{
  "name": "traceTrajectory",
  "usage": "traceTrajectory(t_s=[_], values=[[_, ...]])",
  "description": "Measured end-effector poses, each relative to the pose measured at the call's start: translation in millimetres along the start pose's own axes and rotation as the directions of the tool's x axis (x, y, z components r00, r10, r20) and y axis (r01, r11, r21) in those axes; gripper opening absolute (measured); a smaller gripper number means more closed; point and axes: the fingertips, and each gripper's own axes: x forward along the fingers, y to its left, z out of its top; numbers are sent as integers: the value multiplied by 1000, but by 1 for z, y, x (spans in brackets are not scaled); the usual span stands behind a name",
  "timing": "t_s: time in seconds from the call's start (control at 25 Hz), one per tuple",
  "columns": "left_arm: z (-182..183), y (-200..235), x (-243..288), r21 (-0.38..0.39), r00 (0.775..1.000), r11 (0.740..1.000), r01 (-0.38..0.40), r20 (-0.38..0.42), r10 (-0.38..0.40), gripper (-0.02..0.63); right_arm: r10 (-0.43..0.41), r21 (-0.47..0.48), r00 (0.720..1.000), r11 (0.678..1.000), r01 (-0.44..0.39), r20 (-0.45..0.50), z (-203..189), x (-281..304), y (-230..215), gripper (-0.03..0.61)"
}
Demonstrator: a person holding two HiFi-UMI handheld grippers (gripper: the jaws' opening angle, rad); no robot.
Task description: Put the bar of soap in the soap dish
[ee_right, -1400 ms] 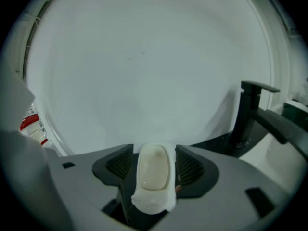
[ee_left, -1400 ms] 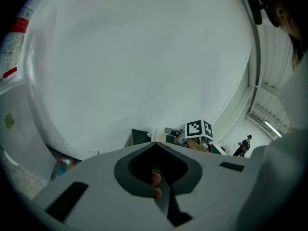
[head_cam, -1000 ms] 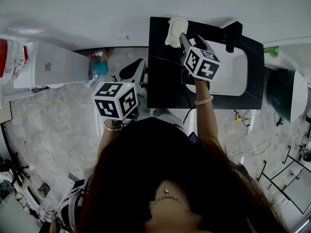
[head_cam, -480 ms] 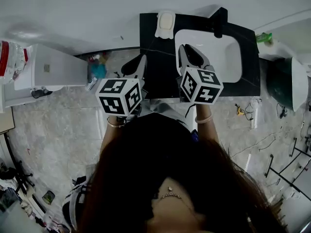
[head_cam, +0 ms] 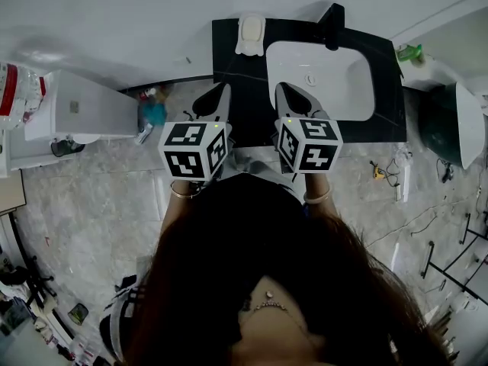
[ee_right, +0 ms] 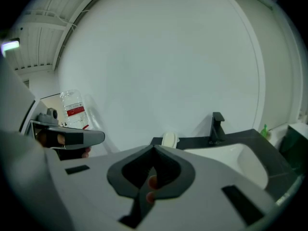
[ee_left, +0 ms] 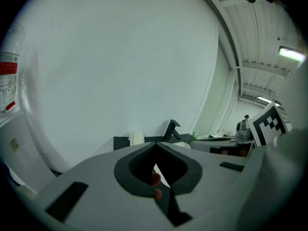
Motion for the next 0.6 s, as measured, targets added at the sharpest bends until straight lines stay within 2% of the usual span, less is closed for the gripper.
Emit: traceTrajectory(t_s=[0.16,0.6], values=[[-1,-6,-3,4,1000,1000,11,-1,-11,-3,9,-6,1000,1000,-9,-24,-6,-1,1,16],[2,-3,-4,-3,1000,1000,15,12,-15,-3,17,-6,1000,1000,-17,-15,-2,-2,3,15]])
